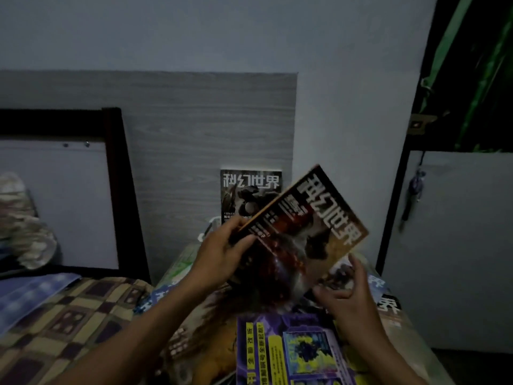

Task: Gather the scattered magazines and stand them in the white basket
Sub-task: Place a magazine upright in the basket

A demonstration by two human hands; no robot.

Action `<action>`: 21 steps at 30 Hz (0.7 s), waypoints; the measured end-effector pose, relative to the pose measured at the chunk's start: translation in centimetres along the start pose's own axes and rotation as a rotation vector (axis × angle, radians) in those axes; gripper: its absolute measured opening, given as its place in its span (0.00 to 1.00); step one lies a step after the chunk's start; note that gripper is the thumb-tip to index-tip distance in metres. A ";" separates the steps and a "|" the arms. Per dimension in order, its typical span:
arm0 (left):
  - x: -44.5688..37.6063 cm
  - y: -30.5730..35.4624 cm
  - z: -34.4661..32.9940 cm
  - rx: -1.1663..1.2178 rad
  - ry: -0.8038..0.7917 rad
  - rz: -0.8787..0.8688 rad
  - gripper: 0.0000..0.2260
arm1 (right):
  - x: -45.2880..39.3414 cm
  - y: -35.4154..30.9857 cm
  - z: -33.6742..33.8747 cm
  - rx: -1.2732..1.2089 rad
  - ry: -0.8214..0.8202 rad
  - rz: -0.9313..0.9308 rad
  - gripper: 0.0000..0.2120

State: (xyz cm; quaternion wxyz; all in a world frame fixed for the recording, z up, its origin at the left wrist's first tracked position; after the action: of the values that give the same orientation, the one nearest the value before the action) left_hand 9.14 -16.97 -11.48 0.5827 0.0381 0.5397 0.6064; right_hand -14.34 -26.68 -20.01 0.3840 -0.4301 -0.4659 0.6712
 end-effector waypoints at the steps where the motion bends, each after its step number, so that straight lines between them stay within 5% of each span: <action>1: 0.0 0.2 0.9 0.131 0.025 0.003 0.03 | -0.7 -1.0 -0.5 -0.140 -0.025 -0.027 0.31; 4: 0.3 0.2 3.2 0.330 0.075 0.038 0.08 | -2.4 -6.1 -1.3 -0.212 -0.028 0.126 0.11; 7: 0.7 -0.9 4.6 0.350 0.115 0.072 0.13 | -3.2 -8.5 -2.3 -0.140 -0.035 0.222 0.14; 12: 4.0 -6.7 4.4 0.060 0.109 0.271 0.15 | -2.6 -2.9 -6.4 0.134 -0.091 0.094 0.08; 21: -0.4 -6.2 8.7 0.030 0.346 0.190 0.06 | -8.2 -9.9 -7.2 0.004 0.077 0.297 0.07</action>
State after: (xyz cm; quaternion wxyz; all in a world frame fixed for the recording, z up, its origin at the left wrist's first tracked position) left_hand 19.26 -13.56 -11.99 0.4209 -0.0076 0.6346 0.6481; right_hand -3.67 -29.41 -10.16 0.2988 -0.5191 -0.3809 0.7044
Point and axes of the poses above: each hand's wrist, its own x-axis away from the middle knuckle, its own z-axis out of the back of the hand, y = z × x, the point moved 9 cm from there along -x, towards the middle knuckle, and after that the axes turned 1 degree about y, right-handed, at the moved point
